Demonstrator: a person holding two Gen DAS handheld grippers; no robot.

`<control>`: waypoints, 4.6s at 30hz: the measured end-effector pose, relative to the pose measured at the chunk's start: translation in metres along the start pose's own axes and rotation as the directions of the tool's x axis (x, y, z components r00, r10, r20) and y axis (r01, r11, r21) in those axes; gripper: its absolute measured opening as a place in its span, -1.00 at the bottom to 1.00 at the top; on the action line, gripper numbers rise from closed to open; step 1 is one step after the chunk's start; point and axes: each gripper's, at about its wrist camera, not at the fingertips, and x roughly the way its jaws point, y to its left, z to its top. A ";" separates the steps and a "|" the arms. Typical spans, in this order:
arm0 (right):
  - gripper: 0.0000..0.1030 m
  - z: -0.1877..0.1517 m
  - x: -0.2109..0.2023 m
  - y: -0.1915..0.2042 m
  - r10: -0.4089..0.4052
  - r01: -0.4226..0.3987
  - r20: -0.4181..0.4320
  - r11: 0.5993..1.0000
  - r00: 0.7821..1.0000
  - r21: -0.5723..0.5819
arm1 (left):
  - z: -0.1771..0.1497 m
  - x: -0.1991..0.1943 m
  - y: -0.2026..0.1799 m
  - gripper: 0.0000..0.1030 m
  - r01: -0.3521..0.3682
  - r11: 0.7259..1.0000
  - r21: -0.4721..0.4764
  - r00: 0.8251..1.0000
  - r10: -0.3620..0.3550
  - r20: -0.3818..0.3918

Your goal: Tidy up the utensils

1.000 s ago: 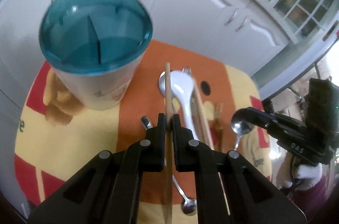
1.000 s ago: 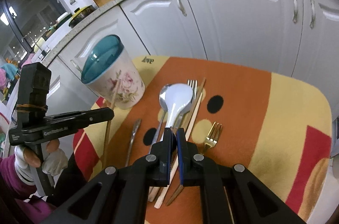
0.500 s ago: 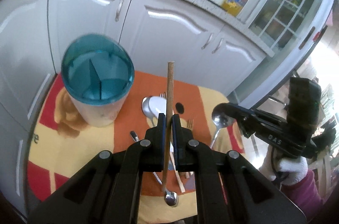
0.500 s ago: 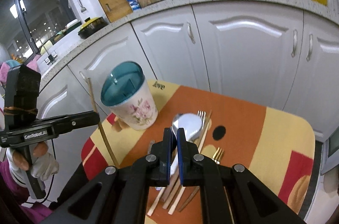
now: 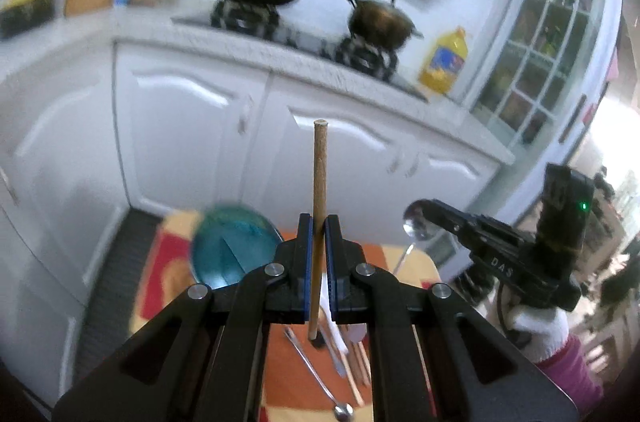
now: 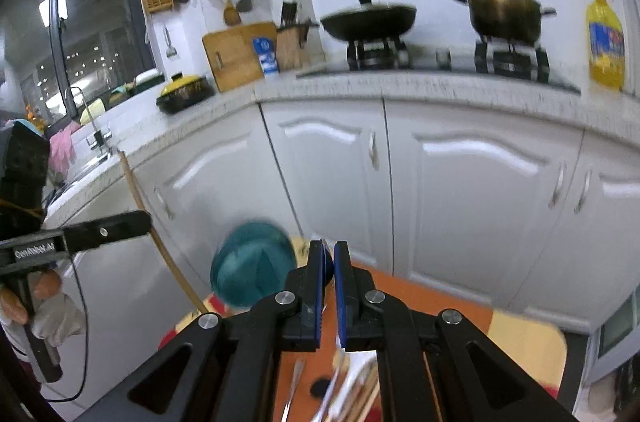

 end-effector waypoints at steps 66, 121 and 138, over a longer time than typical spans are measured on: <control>-0.22 -0.070 -0.006 0.014 -0.157 0.162 -0.130 0.986 0.979 0.029 | -0.090 0.038 -0.036 -0.04 -0.129 0.991 0.042 0.986 0.132 -0.097; -0.23 -0.138 0.113 -0.069 0.007 0.082 -0.399 0.976 0.917 0.204 | -0.197 0.179 0.006 -0.20 -0.161 0.986 -0.051 0.850 0.112 -0.515; -0.71 -0.128 0.170 -0.077 0.126 -0.010 -0.420 0.963 0.899 0.268 | -0.190 0.191 0.022 -0.82 -0.106 0.990 -0.090 0.853 0.044 -0.520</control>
